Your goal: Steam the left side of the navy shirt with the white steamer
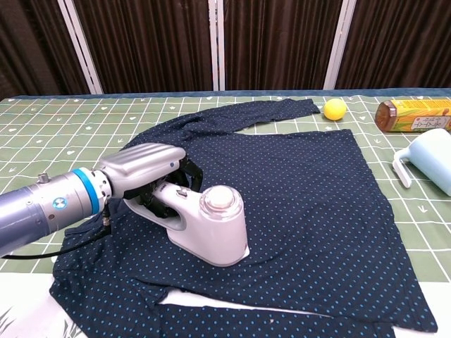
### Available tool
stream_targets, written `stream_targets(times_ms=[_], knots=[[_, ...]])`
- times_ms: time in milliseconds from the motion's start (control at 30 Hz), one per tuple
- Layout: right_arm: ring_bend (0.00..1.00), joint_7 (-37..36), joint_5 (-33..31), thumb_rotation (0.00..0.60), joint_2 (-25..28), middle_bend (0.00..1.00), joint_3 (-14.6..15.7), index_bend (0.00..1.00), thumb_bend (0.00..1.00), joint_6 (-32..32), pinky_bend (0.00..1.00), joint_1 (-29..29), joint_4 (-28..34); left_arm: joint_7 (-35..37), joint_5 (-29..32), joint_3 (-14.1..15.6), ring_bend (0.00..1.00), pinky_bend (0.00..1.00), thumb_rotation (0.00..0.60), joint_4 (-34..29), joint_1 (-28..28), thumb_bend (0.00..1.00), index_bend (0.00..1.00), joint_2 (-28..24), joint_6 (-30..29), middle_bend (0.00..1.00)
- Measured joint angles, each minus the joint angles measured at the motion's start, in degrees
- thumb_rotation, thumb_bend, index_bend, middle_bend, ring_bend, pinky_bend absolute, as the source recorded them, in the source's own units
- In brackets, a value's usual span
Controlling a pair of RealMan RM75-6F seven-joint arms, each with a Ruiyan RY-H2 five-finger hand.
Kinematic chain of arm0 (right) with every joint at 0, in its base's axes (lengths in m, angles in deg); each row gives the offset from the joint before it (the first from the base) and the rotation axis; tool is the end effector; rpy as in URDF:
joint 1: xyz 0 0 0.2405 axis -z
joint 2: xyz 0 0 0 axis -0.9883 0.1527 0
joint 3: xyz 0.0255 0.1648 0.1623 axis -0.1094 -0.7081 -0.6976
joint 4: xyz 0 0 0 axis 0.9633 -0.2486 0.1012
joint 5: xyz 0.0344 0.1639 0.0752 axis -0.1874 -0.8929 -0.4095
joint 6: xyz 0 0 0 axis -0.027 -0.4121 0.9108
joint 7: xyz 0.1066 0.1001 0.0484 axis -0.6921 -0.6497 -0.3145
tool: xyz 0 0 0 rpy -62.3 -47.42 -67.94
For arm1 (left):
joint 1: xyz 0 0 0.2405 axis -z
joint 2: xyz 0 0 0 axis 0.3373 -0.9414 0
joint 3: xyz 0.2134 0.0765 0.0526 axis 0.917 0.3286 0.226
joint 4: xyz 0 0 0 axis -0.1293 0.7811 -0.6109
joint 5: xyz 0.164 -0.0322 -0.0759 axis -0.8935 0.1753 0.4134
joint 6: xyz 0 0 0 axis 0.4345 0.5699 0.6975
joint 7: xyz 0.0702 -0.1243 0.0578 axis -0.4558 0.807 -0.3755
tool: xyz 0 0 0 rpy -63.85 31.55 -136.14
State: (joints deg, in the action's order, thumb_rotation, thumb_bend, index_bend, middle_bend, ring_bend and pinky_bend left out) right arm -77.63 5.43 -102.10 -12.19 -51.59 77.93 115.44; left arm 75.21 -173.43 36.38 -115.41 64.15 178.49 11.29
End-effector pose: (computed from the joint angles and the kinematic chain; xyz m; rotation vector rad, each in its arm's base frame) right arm -0.2817 -0.1831 0.2103 1.3221 -0.9796 0.9727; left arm -0.1117 0.3016 -0.0643 -2.1473 -0.8799 -1.0824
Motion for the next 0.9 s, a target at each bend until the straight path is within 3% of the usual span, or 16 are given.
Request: stream_targets(times_ms=[233,900], knots=[[0.0,-0.1,0.4,0.6,0.1,0.0,0.1,0.0,0.0,-0.4,0.0,0.2,0.1,0.9,-1.9,1.2,0.77,1.0,0.6,0.0,-0.7,0.56,0.92,0.4,-1.7,0.86],[0.0,0.0,1.0,0.6,0.2,0.0,0.3,0.0,0.0,-0.9,0.0,0.3,0.4,2.2,-1.0,0.8,0.77,1.0,0.6,3.0,-2.1,0.56,0.92,-1.5,-2.3,0.86]])
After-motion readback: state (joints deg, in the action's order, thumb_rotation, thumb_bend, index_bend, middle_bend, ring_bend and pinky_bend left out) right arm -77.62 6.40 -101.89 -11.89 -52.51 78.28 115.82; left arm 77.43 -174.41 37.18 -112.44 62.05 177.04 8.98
